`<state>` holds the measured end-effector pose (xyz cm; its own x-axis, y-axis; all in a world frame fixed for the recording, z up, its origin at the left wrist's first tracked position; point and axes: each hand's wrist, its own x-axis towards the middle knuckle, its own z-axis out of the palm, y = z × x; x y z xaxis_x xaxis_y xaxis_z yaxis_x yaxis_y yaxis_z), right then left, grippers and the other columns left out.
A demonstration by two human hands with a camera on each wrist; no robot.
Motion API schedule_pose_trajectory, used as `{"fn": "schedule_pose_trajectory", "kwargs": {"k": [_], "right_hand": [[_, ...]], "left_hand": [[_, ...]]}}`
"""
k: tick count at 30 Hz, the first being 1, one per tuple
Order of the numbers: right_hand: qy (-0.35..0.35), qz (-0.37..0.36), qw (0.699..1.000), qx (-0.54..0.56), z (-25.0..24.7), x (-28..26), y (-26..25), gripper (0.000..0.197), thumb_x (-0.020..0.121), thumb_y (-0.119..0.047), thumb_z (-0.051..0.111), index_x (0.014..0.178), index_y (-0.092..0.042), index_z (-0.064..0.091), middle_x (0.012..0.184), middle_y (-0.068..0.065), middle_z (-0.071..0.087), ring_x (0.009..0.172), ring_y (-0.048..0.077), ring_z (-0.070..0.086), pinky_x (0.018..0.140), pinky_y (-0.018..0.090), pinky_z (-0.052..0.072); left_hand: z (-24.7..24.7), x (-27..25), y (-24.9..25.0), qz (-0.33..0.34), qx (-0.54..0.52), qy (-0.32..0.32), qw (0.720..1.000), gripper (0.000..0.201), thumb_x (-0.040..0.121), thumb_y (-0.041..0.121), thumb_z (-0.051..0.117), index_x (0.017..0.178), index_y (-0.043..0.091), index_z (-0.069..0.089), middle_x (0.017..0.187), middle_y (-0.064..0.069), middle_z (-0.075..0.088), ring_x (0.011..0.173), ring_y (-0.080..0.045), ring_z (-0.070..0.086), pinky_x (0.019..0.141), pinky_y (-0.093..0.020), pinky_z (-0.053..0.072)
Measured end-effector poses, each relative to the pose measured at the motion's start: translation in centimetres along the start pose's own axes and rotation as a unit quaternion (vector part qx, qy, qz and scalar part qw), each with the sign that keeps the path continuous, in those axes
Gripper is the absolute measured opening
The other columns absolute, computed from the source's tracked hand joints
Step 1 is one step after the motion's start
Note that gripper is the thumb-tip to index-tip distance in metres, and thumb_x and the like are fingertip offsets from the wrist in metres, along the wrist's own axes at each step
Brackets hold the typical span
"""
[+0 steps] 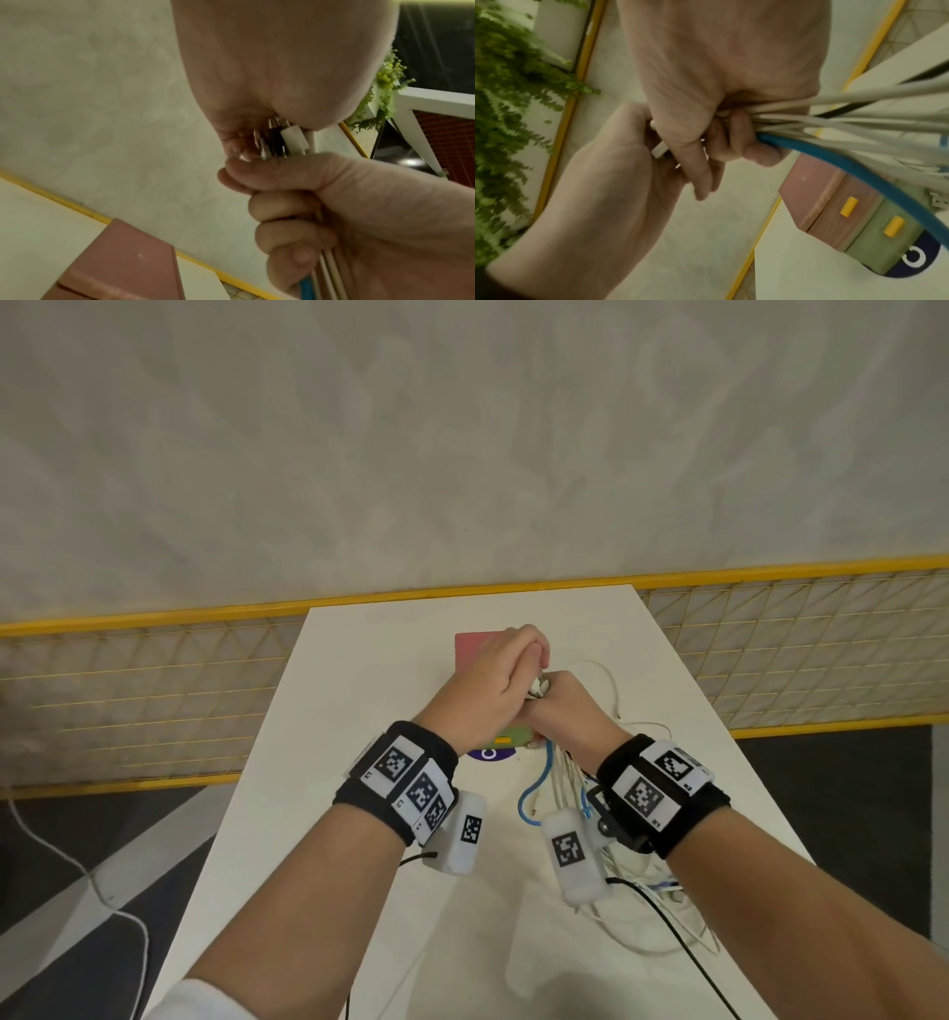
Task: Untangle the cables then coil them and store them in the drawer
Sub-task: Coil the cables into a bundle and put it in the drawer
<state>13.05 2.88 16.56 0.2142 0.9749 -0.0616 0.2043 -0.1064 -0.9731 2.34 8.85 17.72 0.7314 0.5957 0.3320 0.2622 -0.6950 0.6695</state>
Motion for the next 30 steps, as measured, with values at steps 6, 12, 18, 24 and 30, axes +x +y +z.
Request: {"fn": "schedule_pose_trajectory", "kwargs": {"k": [6, 12, 18, 24, 30], "right_hand": [[0.008, -0.010, 0.998, 0.063, 0.0, -0.3, 0.5, 0.030, 0.068, 0.014, 0.069, 0.080, -0.012, 0.060, 0.062, -0.004, 0.060, 0.049, -0.002, 0.057, 0.047, 0.011, 0.043], [0.075, -0.020, 0.996, 0.045, 0.4, 0.6, 1.9, 0.027, 0.070, 0.012, 0.068, 0.085, -0.009, 0.058, 0.078, 0.003, 0.064, 0.076, 0.013, 0.063, 0.067, 0.026, 0.054], [0.105, -0.049, 0.993, -0.014, 0.4, 1.3, 2.2, 0.017, 0.081, 0.005, 0.057, 0.086, -0.011, 0.057, 0.078, 0.001, 0.063, 0.075, 0.013, 0.060, 0.060, 0.014, 0.047], [0.124, -0.036, 0.992, -0.014, 0.1, 1.2, 2.4, 0.024, 0.078, -0.007, 0.063, 0.100, -0.005, 0.054, 0.098, 0.021, 0.066, 0.092, 0.032, 0.066, 0.078, 0.047, 0.053], [0.108, -0.074, 0.990, -0.057, 0.3, 0.9, 2.9, 0.014, 0.084, 0.002, 0.053, 0.080, -0.012, 0.053, 0.072, 0.001, 0.059, 0.070, 0.016, 0.055, 0.062, 0.031, 0.044]], "left_hand": [[-0.2, 0.0, 0.2, -0.009, -0.020, 0.018, 1.000, 0.018, 0.101, 0.013, 0.040, 0.096, 0.008, 0.056, 0.083, 0.011, 0.053, 0.077, 0.005, 0.049, 0.069, -0.009, 0.037], [-0.8, 0.5, -0.1, -0.037, 0.040, -0.048, 0.997, 0.019, 0.087, 0.031, 0.069, 0.094, 0.014, 0.064, 0.094, 0.000, 0.060, 0.083, -0.013, 0.057, 0.073, -0.027, 0.045], [-0.2, 0.3, 0.4, -0.011, 0.020, -0.046, 0.999, 0.004, 0.093, 0.021, 0.059, 0.092, 0.018, 0.057, 0.099, -0.003, 0.058, 0.092, -0.016, 0.054, 0.075, -0.028, 0.044], [0.8, -0.1, 0.4, -0.076, -0.090, -0.027, 0.993, 0.004, 0.094, 0.018, 0.058, 0.092, 0.020, 0.055, 0.111, -0.001, 0.049, 0.102, -0.007, 0.048, 0.080, -0.018, 0.038], [0.5, -0.1, 0.6, -0.004, 0.044, 0.033, 0.998, 0.008, 0.081, 0.018, 0.074, 0.081, 0.014, 0.067, 0.106, 0.005, 0.044, 0.104, -0.007, 0.037, 0.090, -0.011, 0.034]]}}
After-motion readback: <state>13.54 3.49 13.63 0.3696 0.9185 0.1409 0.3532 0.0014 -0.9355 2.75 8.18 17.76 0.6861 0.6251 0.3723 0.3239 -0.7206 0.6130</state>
